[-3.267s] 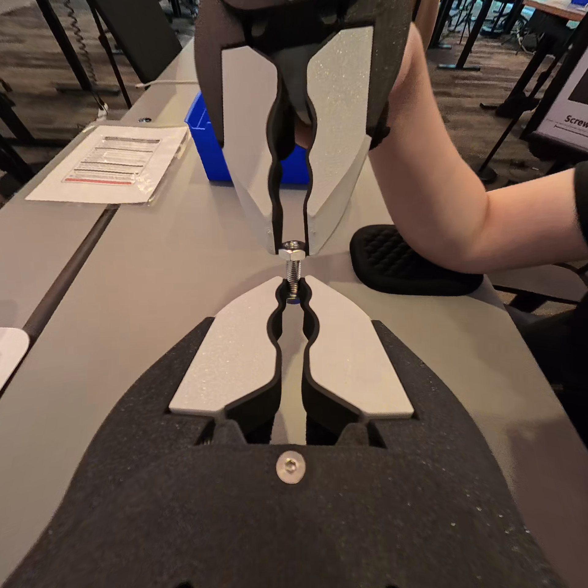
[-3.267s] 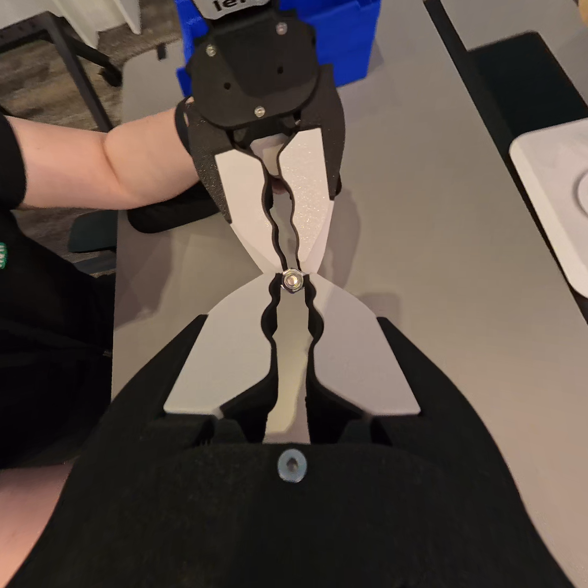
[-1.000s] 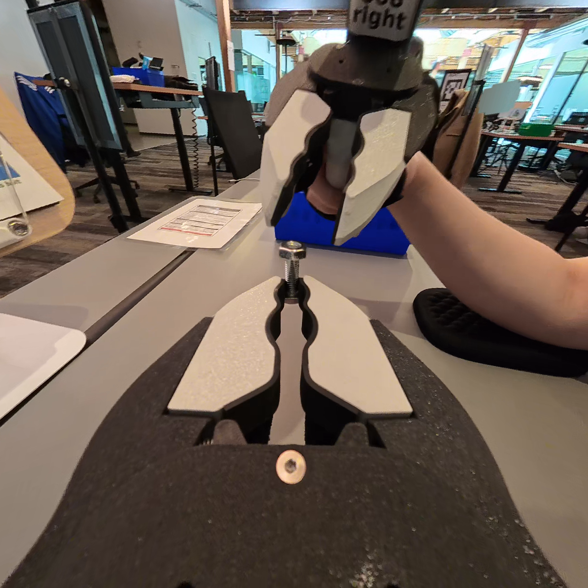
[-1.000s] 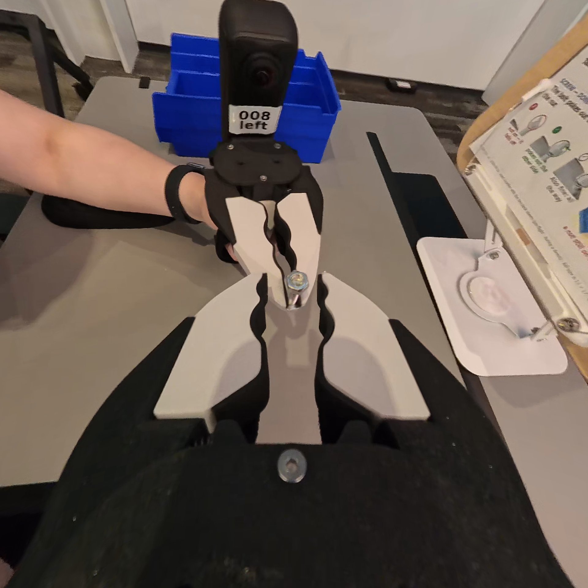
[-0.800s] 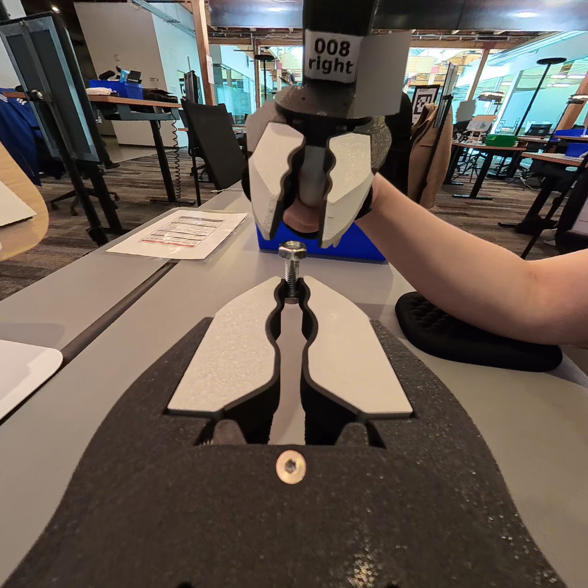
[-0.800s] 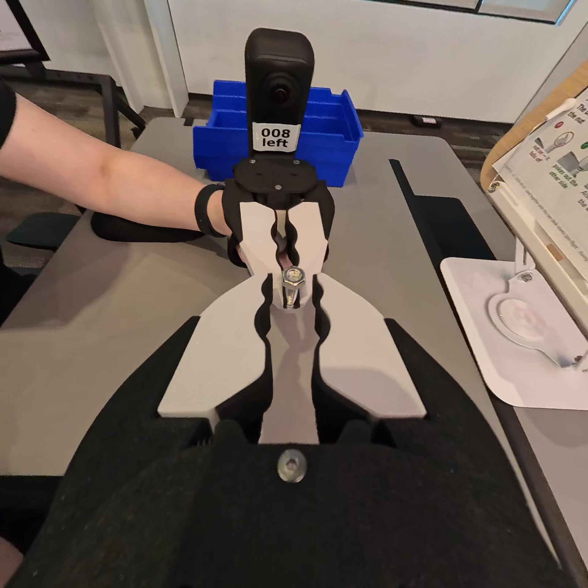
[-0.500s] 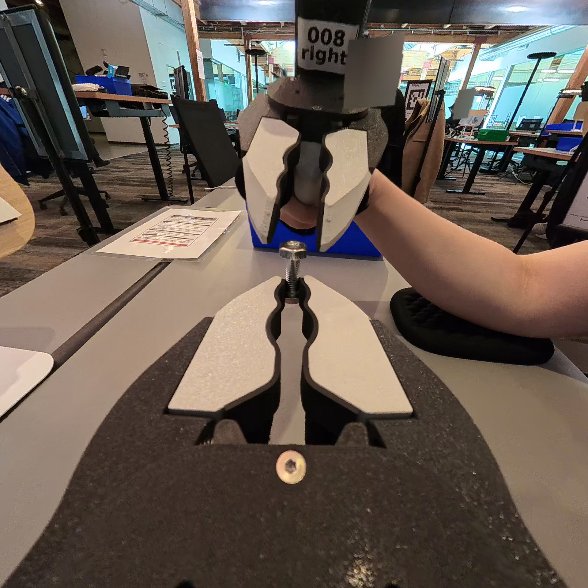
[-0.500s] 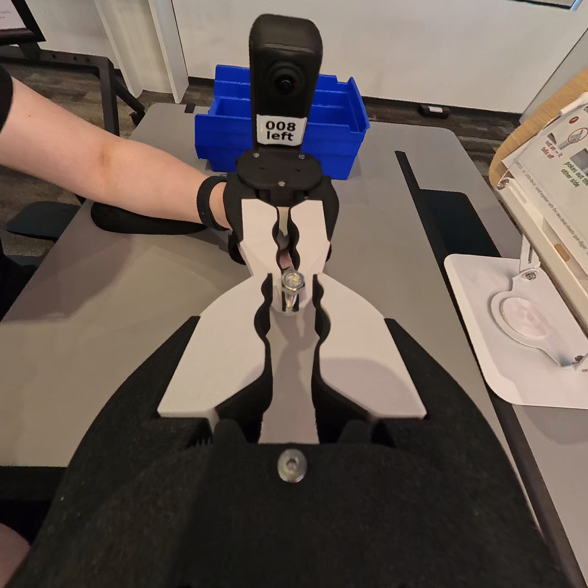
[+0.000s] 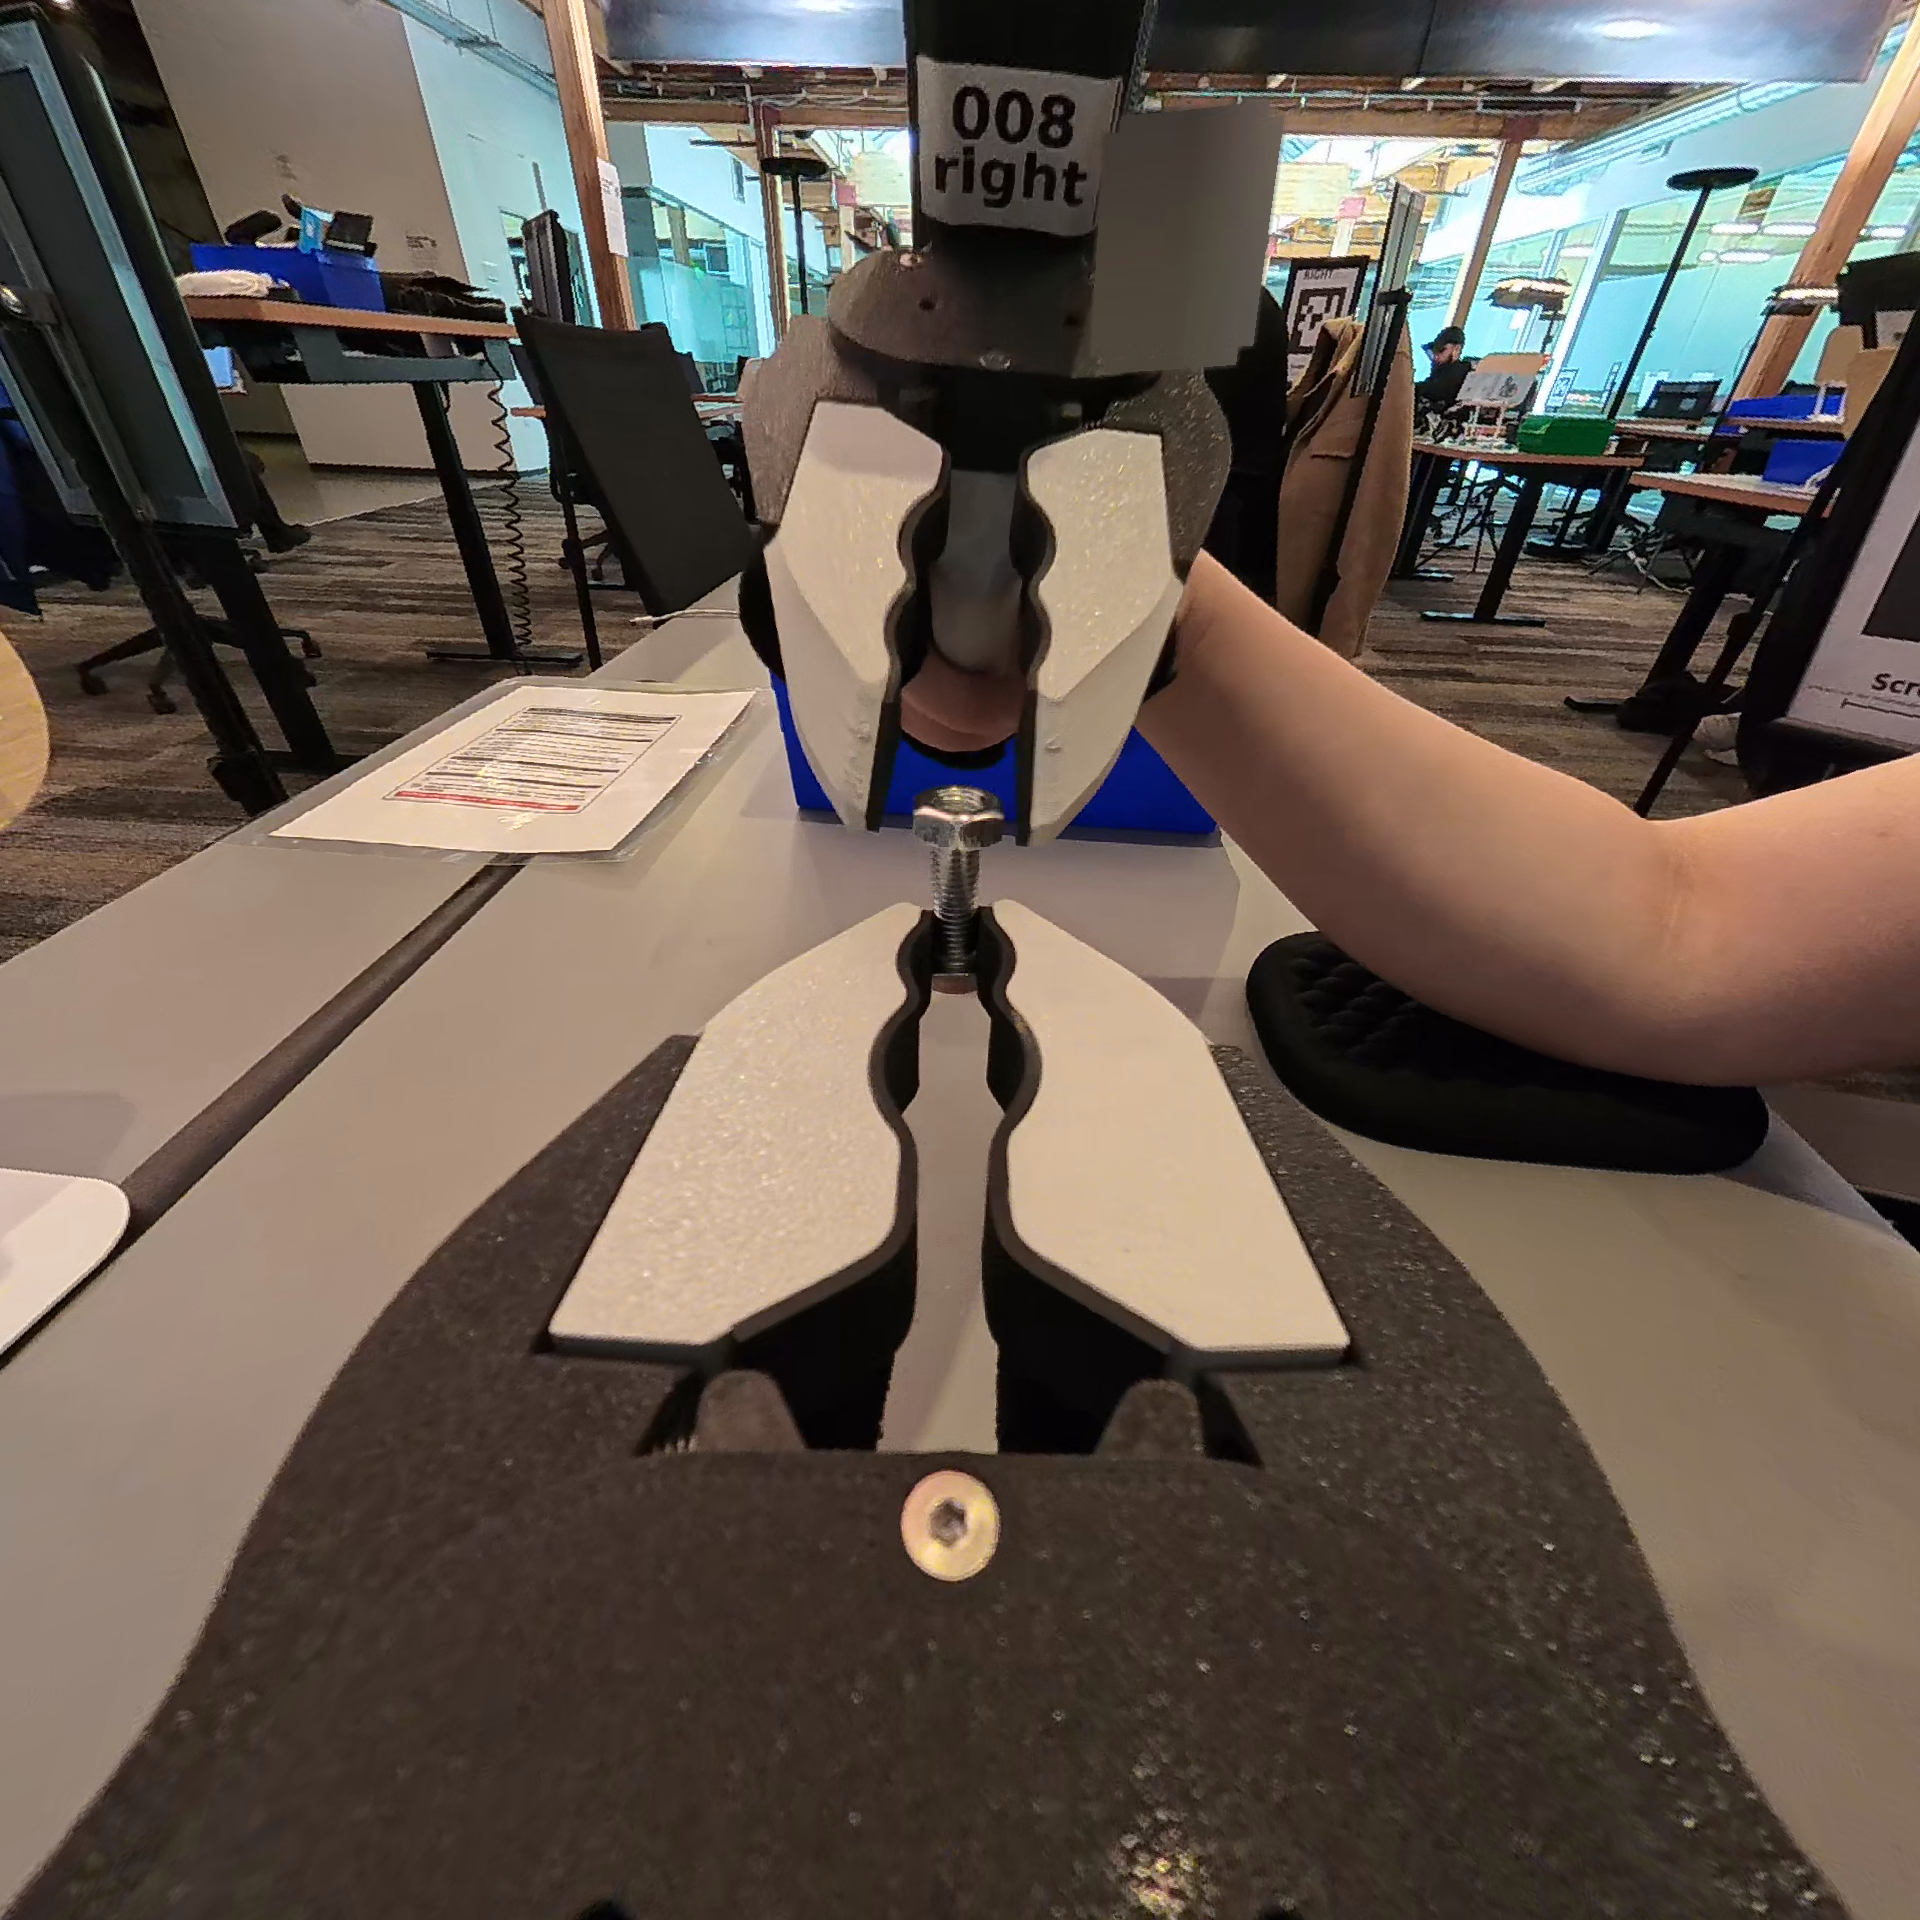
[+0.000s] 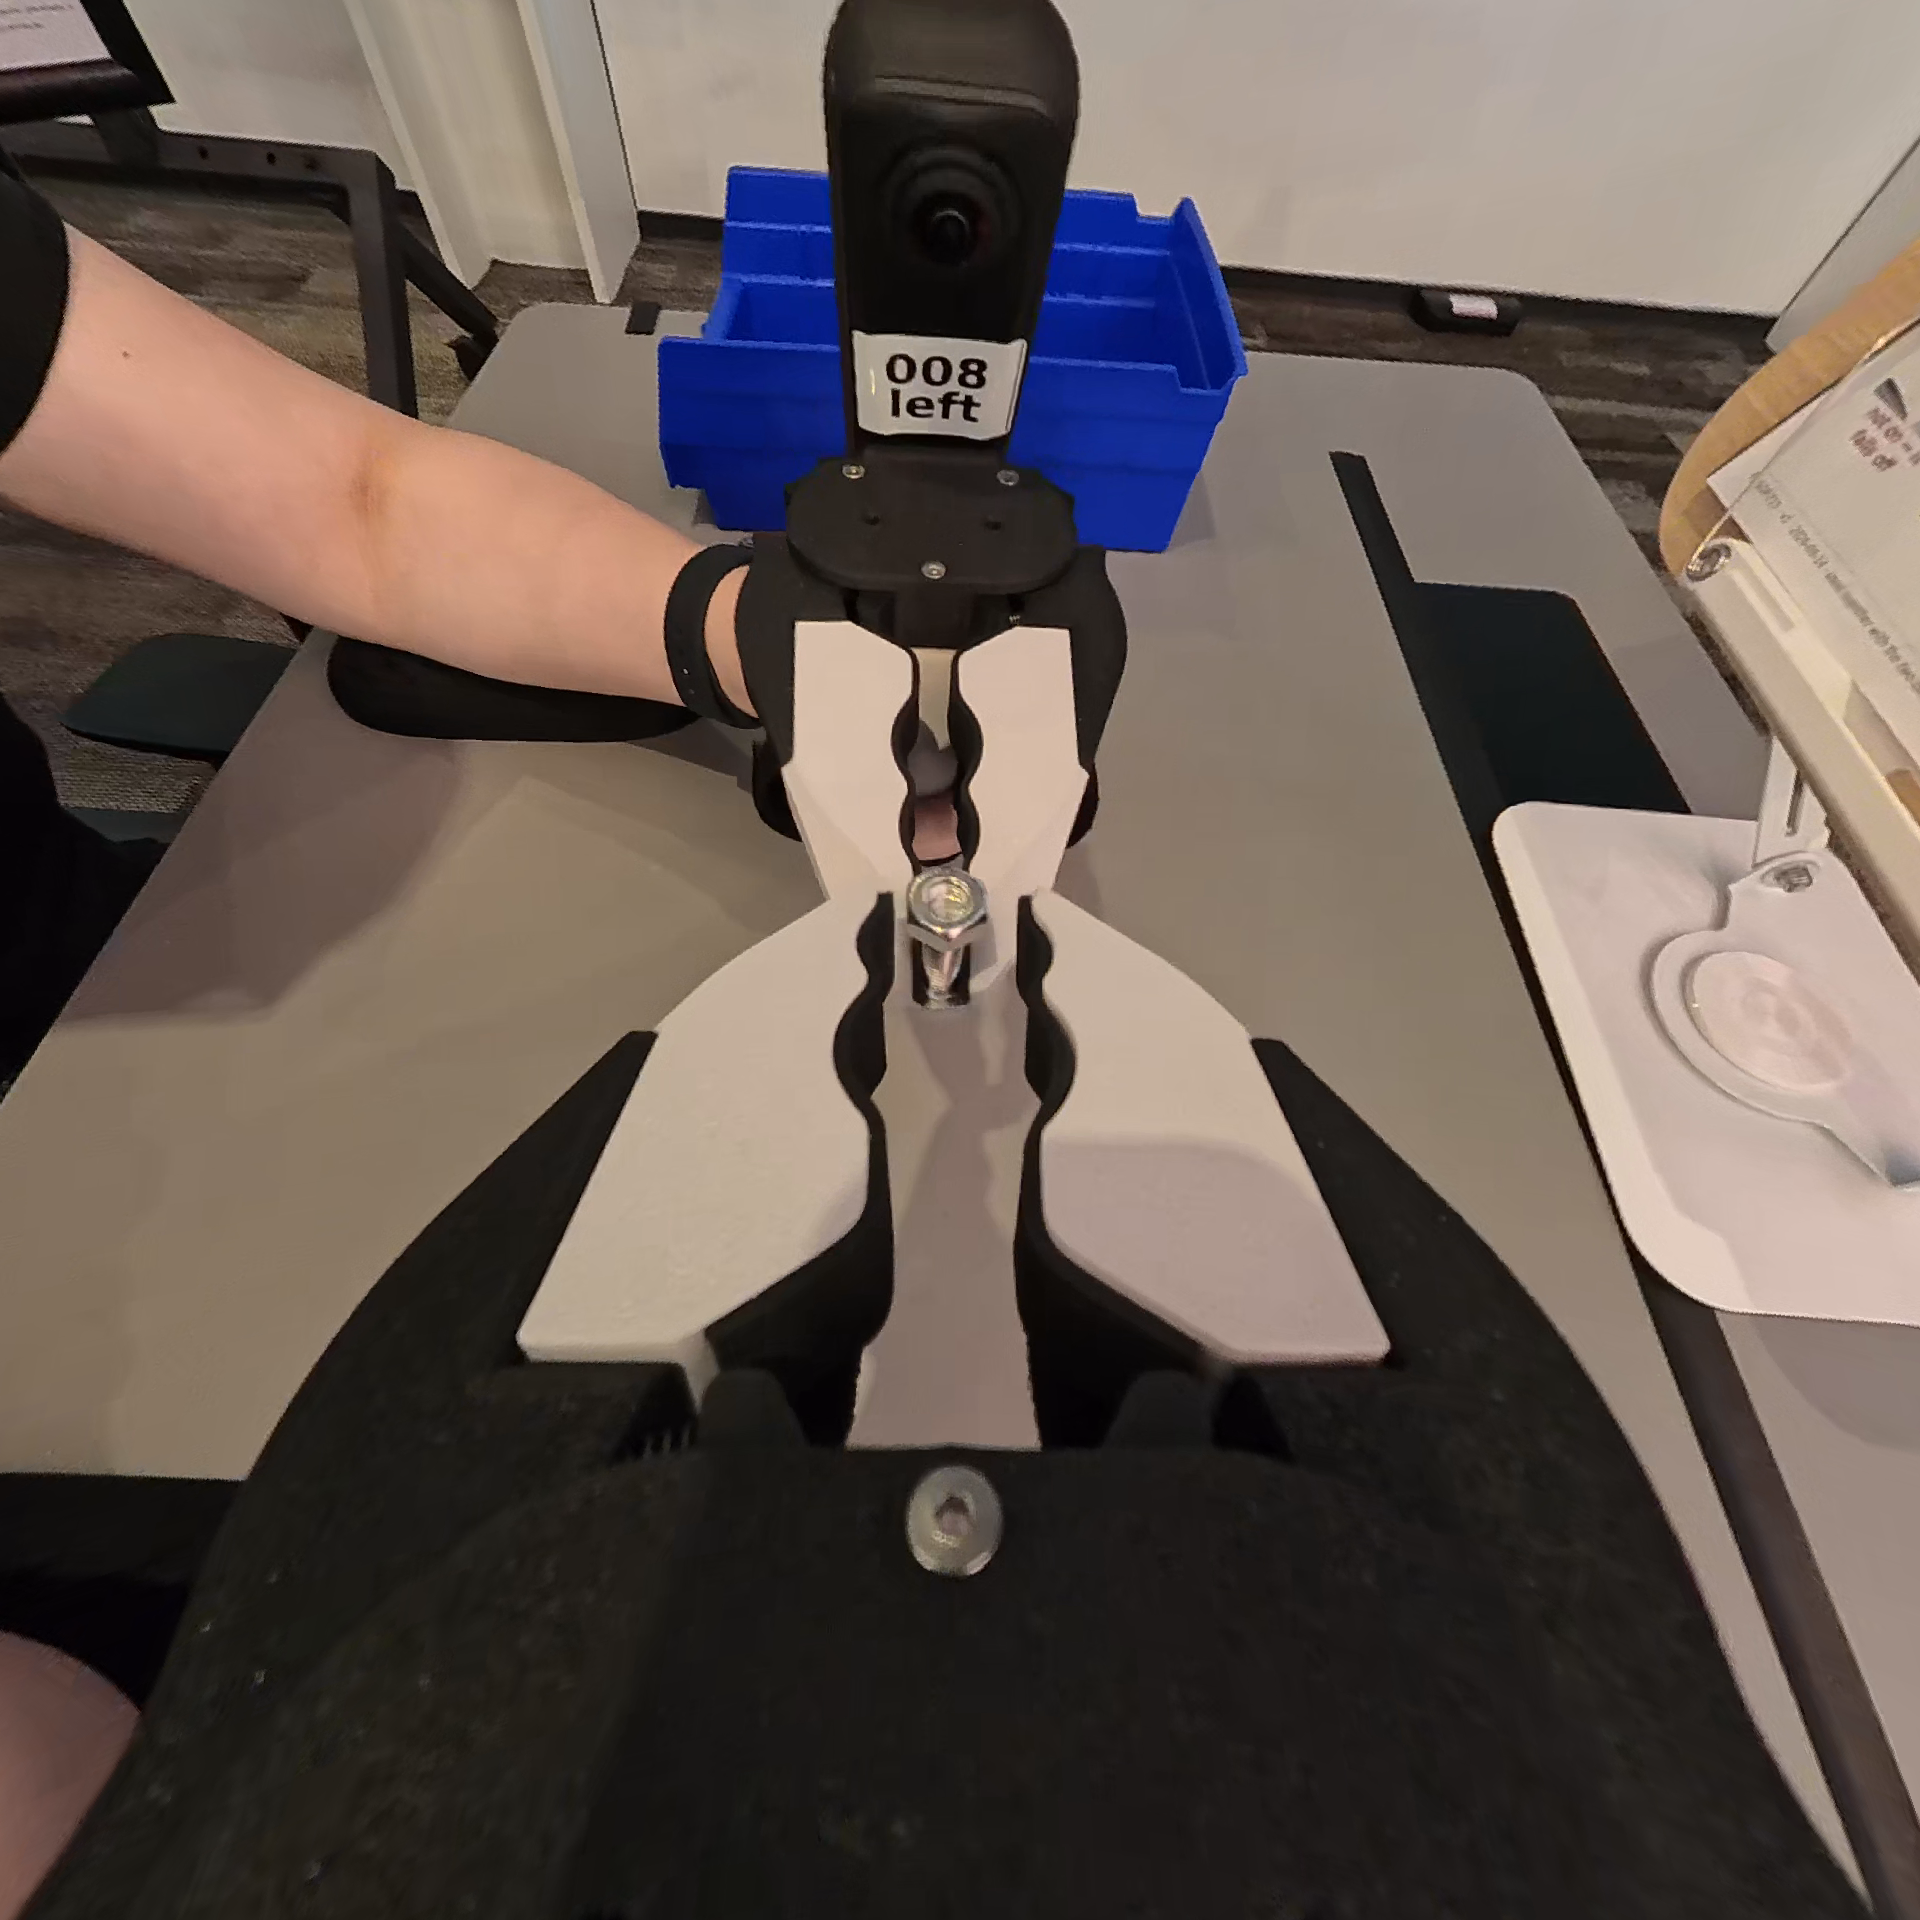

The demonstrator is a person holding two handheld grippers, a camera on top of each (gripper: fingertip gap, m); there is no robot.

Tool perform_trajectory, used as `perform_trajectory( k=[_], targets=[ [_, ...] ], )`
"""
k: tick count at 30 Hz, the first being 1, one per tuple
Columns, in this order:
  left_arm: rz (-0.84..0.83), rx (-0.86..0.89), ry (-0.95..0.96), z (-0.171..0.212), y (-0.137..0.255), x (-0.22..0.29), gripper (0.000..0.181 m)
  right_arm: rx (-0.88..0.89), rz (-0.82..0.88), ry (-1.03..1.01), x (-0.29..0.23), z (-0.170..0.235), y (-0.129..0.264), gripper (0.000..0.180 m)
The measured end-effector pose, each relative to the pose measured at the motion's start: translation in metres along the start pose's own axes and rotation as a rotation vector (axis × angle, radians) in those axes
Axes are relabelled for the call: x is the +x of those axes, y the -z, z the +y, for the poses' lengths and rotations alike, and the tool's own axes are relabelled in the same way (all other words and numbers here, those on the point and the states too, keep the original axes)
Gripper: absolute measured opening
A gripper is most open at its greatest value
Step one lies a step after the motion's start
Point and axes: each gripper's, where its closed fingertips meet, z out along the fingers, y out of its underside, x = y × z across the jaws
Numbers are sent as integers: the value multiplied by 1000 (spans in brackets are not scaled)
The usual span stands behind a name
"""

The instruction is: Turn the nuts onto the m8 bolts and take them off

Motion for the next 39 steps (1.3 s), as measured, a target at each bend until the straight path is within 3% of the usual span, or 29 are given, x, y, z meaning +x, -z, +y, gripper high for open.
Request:
perform_trajectory(
  k=[17,39],
  targets=[
    [-31,-15,3,0,0,-4,7,1,1,-21,2,-1,-1,14],
    [-526,-146,-78,-12,20,-55,7,-26,315,-305,50,-18,-13,13]
  ],
)
